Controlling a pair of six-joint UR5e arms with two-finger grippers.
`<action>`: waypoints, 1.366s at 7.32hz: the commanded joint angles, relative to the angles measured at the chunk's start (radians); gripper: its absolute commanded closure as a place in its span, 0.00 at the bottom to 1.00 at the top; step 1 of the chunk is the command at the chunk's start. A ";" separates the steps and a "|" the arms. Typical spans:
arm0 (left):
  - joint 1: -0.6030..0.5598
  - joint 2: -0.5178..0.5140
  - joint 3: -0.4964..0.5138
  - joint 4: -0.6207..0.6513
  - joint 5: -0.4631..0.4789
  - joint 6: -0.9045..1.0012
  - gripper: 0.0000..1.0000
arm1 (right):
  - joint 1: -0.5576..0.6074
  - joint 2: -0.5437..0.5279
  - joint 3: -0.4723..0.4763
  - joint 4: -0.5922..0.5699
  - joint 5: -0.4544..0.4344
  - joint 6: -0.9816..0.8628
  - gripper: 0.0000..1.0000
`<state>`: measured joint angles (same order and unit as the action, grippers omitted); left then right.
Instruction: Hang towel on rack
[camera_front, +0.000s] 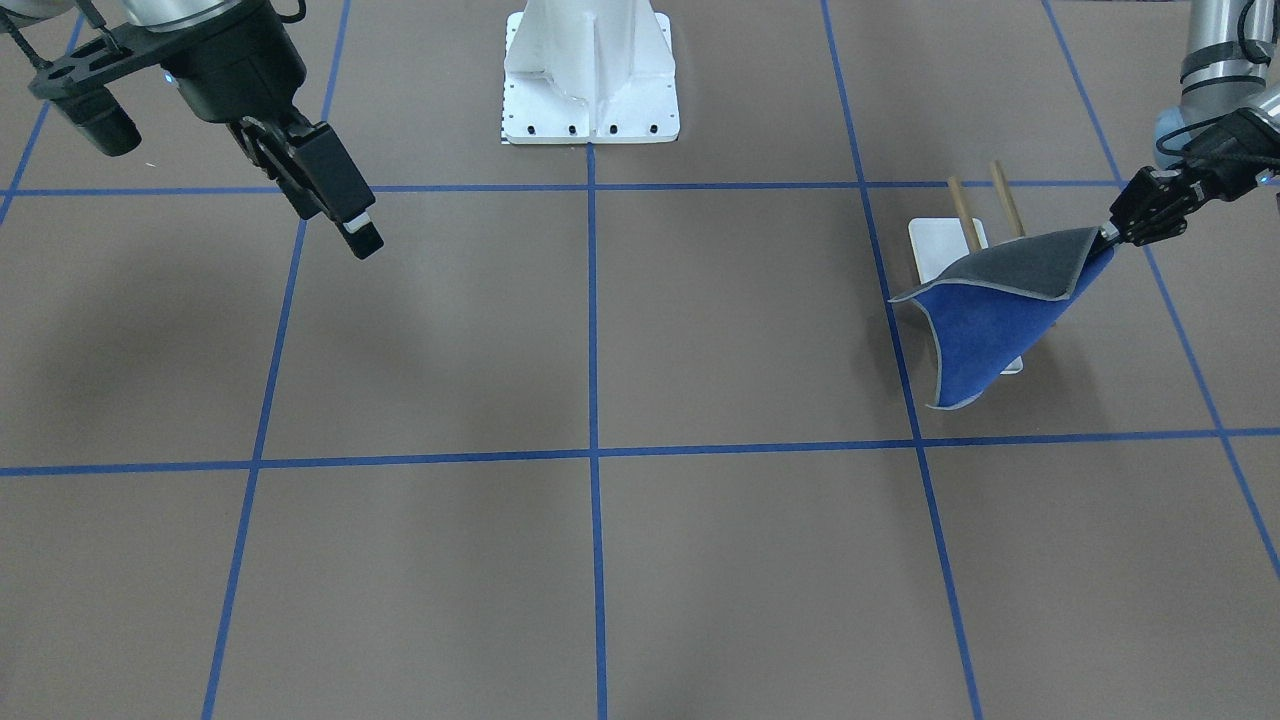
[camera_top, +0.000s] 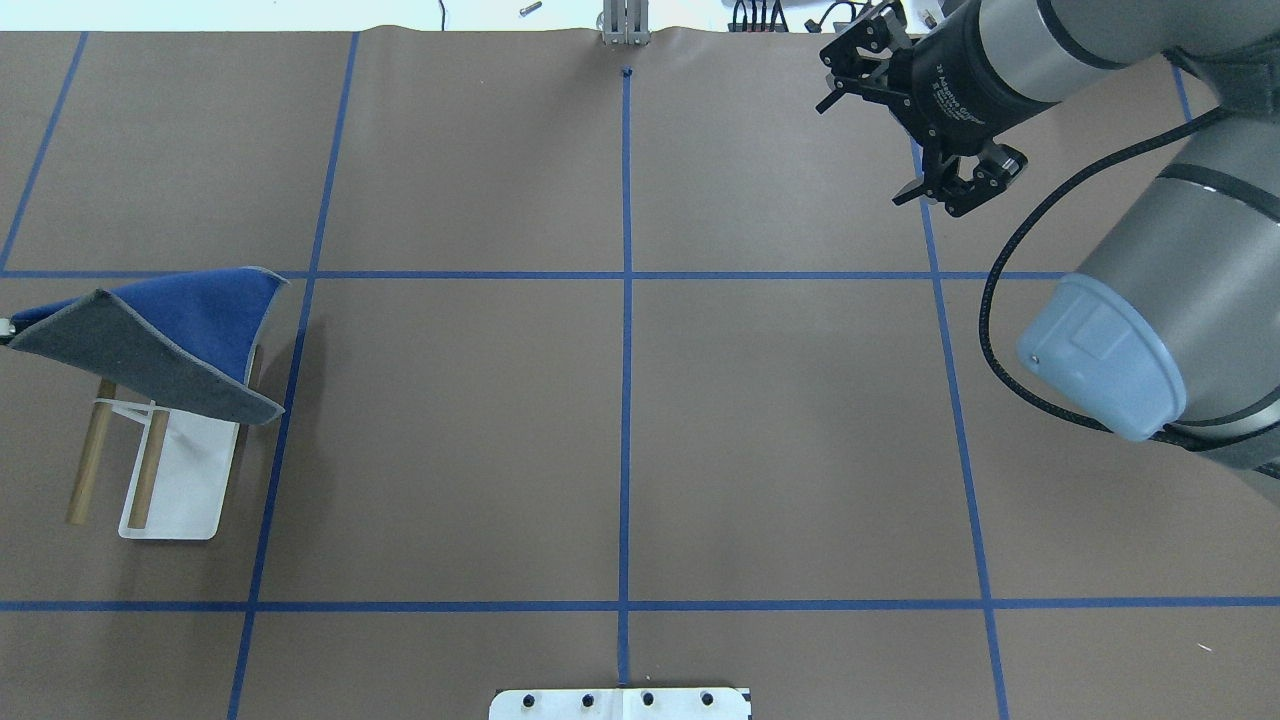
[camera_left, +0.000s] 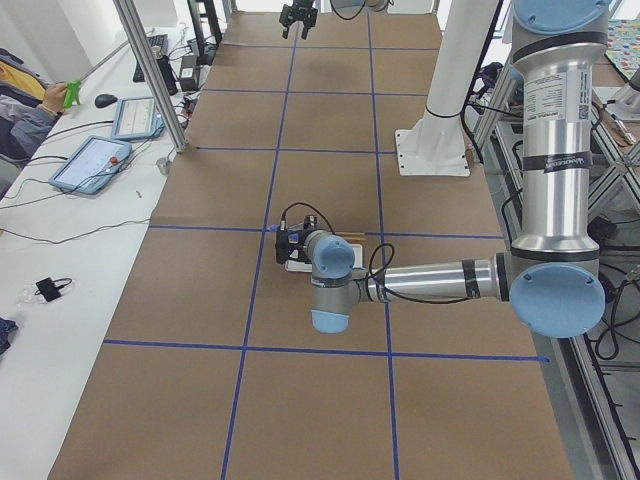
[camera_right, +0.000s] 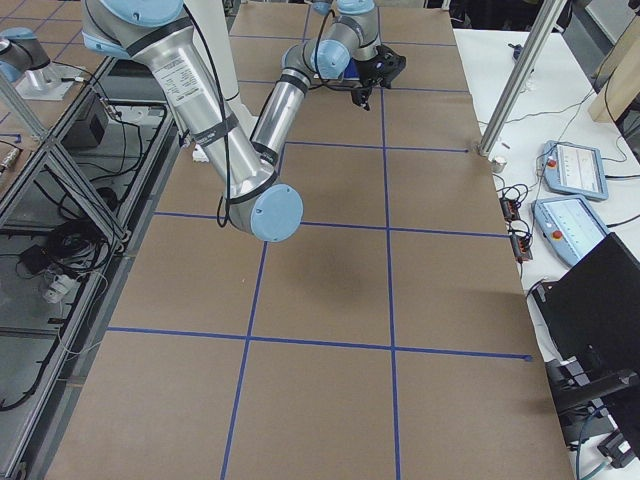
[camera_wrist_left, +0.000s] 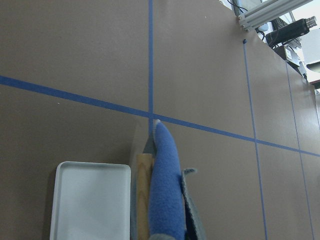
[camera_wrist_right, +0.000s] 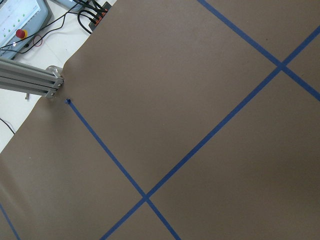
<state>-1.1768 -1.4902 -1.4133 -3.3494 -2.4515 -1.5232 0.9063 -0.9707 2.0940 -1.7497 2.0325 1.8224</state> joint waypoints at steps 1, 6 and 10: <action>-0.015 0.022 0.022 -0.013 -0.001 0.000 1.00 | 0.000 0.000 0.001 -0.001 0.000 0.000 0.00; -0.027 0.059 0.053 -0.008 -0.001 -0.003 0.92 | 0.039 -0.077 -0.002 -0.005 0.000 -0.141 0.00; -0.043 0.050 0.073 -0.009 0.017 -0.008 0.02 | 0.039 -0.099 0.001 0.001 0.002 -0.143 0.00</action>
<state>-1.2095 -1.4303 -1.3400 -3.3600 -2.4372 -1.5280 0.9449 -1.0668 2.0938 -1.7493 2.0339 1.6799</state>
